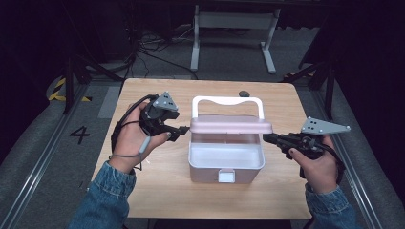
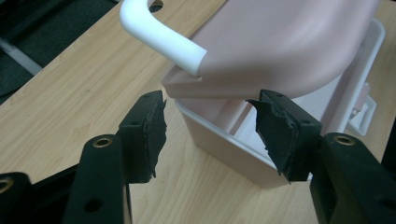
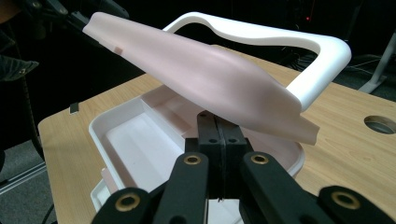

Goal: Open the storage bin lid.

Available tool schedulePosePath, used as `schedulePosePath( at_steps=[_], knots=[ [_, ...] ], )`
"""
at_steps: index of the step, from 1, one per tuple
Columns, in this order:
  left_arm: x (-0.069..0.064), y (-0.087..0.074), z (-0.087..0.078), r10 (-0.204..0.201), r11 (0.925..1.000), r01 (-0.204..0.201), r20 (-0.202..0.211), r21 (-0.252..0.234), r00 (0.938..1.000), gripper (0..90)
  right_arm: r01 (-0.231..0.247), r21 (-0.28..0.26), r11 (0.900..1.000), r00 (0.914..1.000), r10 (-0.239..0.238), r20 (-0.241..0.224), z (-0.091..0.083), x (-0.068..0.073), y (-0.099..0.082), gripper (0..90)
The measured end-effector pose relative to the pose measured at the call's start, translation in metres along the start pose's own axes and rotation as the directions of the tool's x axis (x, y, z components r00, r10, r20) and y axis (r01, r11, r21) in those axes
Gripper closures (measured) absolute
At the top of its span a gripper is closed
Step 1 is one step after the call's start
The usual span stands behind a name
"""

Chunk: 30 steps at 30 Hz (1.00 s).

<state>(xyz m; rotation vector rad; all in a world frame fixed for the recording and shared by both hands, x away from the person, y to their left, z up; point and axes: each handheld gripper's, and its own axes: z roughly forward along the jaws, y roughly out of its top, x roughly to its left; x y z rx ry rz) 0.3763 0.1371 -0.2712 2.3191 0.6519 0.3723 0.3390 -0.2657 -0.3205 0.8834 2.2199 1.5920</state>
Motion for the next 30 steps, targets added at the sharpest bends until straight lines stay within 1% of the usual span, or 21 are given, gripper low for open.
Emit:
schedulePosePath(
  at_steps=[2,3,4,7,8,11,13,14,15,16,19,22,25,29,30],
  knots=[
    [0.0,-0.002,0.001,0.002,1.0,-0.002,0.017,0.009,0.9999,43.3,-0.004,-0.003,1.0,1.0,0.004,0.004,0.0,0.0,0.0,90.0],
    [0.0,-0.004,0.002,0.006,1.0,-0.006,0.035,0.001,0.9994,42.8,-0.006,-0.006,1.0,1.0,0.006,0.003,0.0,0.0,0.0,90.0],
    [-0.001,-0.006,0.002,0.008,1.0,-0.008,0.045,-0.003,0.999,42.6,-0.004,-0.008,1.0,1.0,0.004,0.003,0.0,0.0,0.001,90.0],
    [-0.002,-0.009,0.004,0.022,0.9997,-0.023,0.052,0.008,0.9984,42.2,-0.007,-0.01,0.9999,1.0,0.007,0.003,0.0,0.0,0.001,90.0],
    [-0.003,-0.009,0.005,0.022,0.9998,-0.022,0.053,0.003,0.9984,42.1,-0.009,-0.01,0.9999,1.0,0.009,0.001,0.0,0.0,0.001,90.0],
    [-0.005,-0.007,0.009,0.041,0.9991,-0.04,0.06,-0.01,0.9974,41.4,-0.014,-0.013,0.9998,0.9999,0.014,0.002,0.0,0.0,0.001,90.0],
    [-0.007,-0.004,0.013,0.054,0.9979,-0.052,0.061,-0.037,0.9967,40.8,-0.014,-0.013,0.9998,0.9999,0.014,0.003,0.0,0.0,0.001,90.0],
    [-0.008,-0.002,0.015,0.058,0.9969,-0.054,0.069,-0.057,0.996,40.7,-0.015,-0.013,0.9998,0.9999,0.015,0.003,0.0,0.0,0.001,90.0],
    [-0.009,-0.001,0.018,0.064,0.9952,-0.057,0.085,-0.079,0.9943,40.8,-0.015,-0.014,0.9998,0.9999,0.015,0.003,0.0,0.0,0.001,90.0],
    [-0.01,0.001,0.02,0.077,0.993,-0.068,0.099,-0.097,0.9921,40.8,-0.015,-0.015,0.9998,0.9999,0.015,0.001,0.0,-0.001,0.001,90.0],
    [-0.011,0.005,0.024,0.094,0.9915,-0.087,0.076,-0.097,0.9926,38.7,-0.018,-0.013,0.9998,0.9998,0.018,0.0,0.0,-0.001,0.0,90.0],
    [-0.01,0.008,0.026,0.088,0.9917,-0.081,0.069,-0.1,0.9937,38.8,-0.02,-0.013,0.9997,0.9998,0.02,-0.003,0.0,-0.002,0.0,90.0],
    [-0.01,0.011,0.027,0.1,0.9916,-0.095,0.061,-0.088,0.9931,38.1,-0.023,-0.014,0.9996,0.9997,0.023,-0.005,0.0,-0.003,0.0,90.0],
    [-0.01,0.015,0.029,0.107,0.9918,-0.103,0.049,-0.076,0.9931,37.5,-0.031,-0.017,0.9994,0.9995,0.031,-0.009,-0.001,-0.003,0.0,90.0],
    [-0.011,0.016,0.03,0.106,0.9916,-0.102,0.045,-0.08,0.9934,37.4,-0.033,-0.018,0.9993,0.9994,0.033,-0.01,-0.001,-0.003,0.0,90.0]
  ],
)
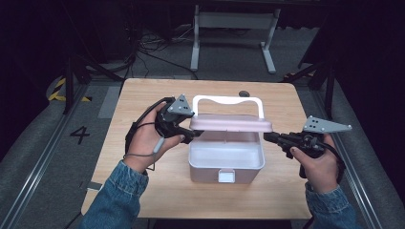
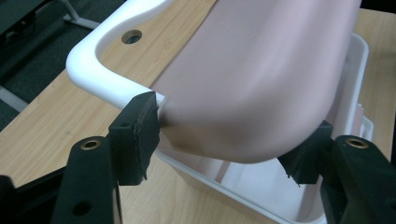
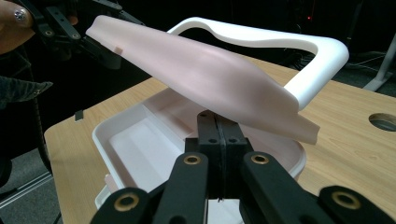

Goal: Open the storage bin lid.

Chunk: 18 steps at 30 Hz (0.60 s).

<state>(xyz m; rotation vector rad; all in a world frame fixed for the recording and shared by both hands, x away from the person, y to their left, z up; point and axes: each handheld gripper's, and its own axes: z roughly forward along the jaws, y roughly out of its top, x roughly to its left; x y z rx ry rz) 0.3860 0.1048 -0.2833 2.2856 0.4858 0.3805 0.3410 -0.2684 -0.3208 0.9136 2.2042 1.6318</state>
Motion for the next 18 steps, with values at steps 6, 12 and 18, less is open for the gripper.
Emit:
schedulePosePath(
  at_steps=[6,12,18],
  knots=[
    [-0.001,0.007,0.006,0.011,0.9994,-0.012,-0.014,-0.033,0.9998,37.6,-0.007,-0.004,1.0,1.0,0.007,-0.002,-0.001,0.0,-0.001,88.2],
    [0.0,0.012,0.007,-0.003,0.9978,0.002,-0.014,-0.067,0.9999,41.7,-0.026,-0.011,0.9996,0.9996,0.026,0.013,-0.009,-0.002,-0.002,84.7],
    [0.004,0.016,0.006,-0.02,0.9956,0.018,-0.025,-0.092,0.9995,47.0,-0.036,-0.019,0.9992,0.9986,0.036,0.038,-0.021,-0.004,-0.005,83.6]
  ],
)
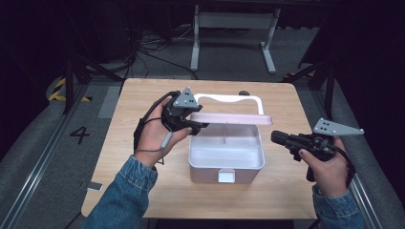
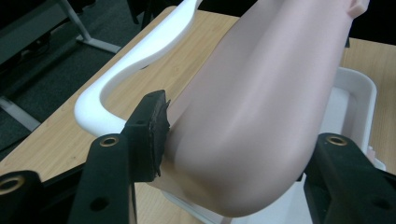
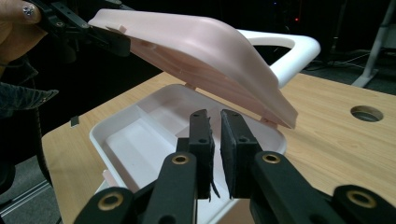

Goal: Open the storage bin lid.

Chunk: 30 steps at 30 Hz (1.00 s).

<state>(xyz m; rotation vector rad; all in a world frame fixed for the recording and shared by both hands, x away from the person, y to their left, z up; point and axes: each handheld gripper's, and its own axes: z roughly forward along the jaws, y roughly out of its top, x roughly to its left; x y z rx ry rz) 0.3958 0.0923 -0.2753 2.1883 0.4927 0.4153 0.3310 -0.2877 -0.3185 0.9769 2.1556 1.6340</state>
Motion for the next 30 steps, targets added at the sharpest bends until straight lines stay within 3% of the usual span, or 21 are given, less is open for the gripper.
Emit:
schedulePosePath(
  at_steps=[11,13,24,30],
  knots=[
    [0.009,0.007,0.001,-0.036,0.9989,0.036,-0.014,-0.03,0.9992,53.4,-0.013,-0.007,0.9999,0.9991,0.014,0.04,-0.01,-0.008,-0.005,83.0],
    [0.014,0.009,0.002,-0.06,0.9975,0.059,-0.021,-0.039,0.998,54.7,-0.022,-0.006,0.9997,0.9984,0.022,0.051,-0.012,-0.012,-0.006,82.8],
    [0.034,0.018,0.01,-0.091,0.9949,0.088,-0.062,-0.049,0.9939,63.0,-0.043,-0.005,0.9991,0.9971,0.043,0.062,-0.014,-0.027,-0.01,82.0],
    [0.043,0.022,0.016,-0.115,0.9924,0.111,-0.08,-0.055,0.9902,63.0,-0.055,-0.009,0.9984,0.9964,0.056,0.064,-0.017,-0.032,-0.01,81.8]
  ],
)
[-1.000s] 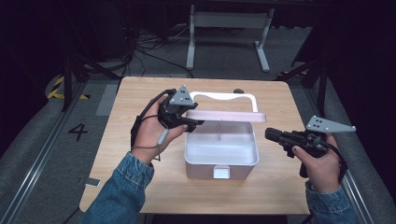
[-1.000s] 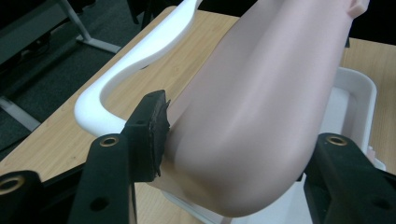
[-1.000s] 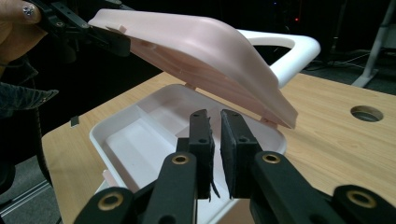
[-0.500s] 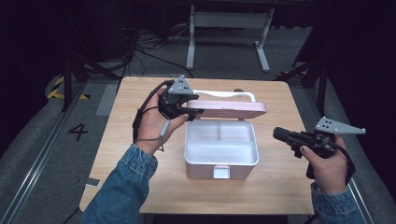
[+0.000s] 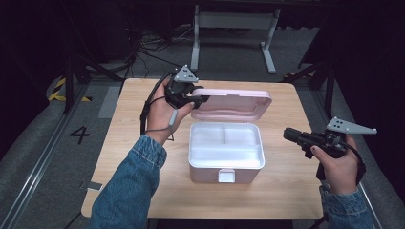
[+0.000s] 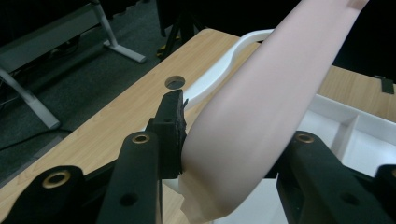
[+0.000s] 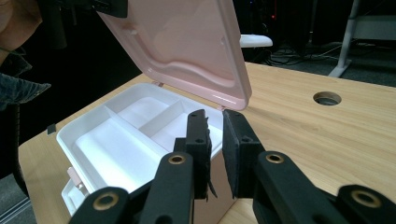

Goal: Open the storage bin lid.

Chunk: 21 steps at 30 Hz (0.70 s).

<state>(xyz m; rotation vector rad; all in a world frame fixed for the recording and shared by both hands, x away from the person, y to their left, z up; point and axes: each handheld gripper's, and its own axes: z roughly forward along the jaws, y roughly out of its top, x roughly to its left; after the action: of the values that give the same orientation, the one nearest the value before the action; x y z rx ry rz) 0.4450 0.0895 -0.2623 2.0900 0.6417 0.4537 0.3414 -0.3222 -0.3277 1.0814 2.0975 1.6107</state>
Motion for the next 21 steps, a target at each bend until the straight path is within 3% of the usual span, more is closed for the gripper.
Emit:
schedulePosePath(
  at_steps=[11,21],
  knots=[
    [0.011,0.011,0.015,0.002,0.9987,0.001,-0.049,0.05,0.9988,59.0,0.001,-0.014,0.9999,1.0,-0.001,-0.006,-0.002,-0.003,-0.001,81.5],
    [0.022,0.012,0.031,0.01,0.9984,-0.006,-0.08,0.056,0.9968,53.4,-0.012,-0.004,0.9999,0.9999,0.012,-0.002,0.0,-0.006,-0.003,80.9]
  ],
)
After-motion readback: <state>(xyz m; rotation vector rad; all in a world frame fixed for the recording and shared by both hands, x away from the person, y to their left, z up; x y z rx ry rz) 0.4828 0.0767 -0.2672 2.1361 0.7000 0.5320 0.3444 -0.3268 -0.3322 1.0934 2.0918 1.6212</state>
